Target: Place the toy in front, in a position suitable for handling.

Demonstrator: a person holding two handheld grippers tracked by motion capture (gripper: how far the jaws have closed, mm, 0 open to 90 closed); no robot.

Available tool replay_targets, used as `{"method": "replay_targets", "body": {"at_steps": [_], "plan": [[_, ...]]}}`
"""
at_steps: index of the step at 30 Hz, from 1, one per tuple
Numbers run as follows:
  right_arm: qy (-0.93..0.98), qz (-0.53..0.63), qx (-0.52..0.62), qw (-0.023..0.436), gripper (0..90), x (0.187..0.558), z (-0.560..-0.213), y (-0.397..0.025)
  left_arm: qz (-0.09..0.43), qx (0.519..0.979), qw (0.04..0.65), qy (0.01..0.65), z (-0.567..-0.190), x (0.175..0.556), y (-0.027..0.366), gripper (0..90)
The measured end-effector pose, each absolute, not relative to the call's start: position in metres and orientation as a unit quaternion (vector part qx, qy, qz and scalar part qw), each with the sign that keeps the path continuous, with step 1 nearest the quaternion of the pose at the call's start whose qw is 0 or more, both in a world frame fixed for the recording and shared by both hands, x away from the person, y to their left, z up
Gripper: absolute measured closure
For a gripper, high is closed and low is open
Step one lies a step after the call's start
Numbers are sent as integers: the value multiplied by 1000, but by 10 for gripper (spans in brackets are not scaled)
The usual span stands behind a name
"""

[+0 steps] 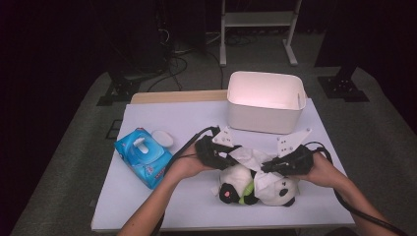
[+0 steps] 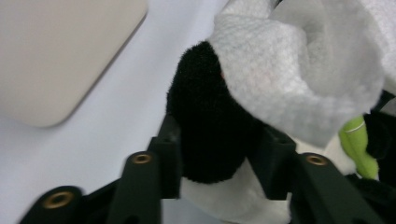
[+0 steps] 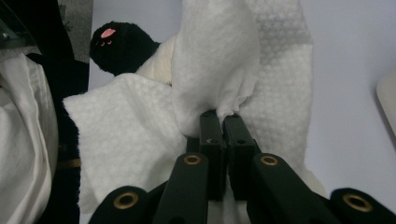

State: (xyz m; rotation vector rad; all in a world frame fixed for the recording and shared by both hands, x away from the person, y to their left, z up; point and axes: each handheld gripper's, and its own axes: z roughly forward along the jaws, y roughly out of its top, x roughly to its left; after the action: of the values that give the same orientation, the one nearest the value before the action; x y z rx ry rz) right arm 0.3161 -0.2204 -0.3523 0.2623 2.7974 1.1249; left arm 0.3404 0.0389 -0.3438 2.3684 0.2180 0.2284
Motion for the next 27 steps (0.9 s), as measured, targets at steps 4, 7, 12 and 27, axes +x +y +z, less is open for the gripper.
{"method": "replay_targets", "body": {"at_steps": [4,7,12,27], "plan": [[929,357,71,72,872,318,-345,-212,75,917,377,107,-353,339,38,417],[931,352,66,76,872,320,-342,-206,85,918,373,101,-353,337,36,507],[925,369,58,68,870,326,-335,-200,84,923,368,80,-349,333,39,569],[926,362,99,48,869,328,-351,-226,45,921,379,81,-345,329,45,410]]}}
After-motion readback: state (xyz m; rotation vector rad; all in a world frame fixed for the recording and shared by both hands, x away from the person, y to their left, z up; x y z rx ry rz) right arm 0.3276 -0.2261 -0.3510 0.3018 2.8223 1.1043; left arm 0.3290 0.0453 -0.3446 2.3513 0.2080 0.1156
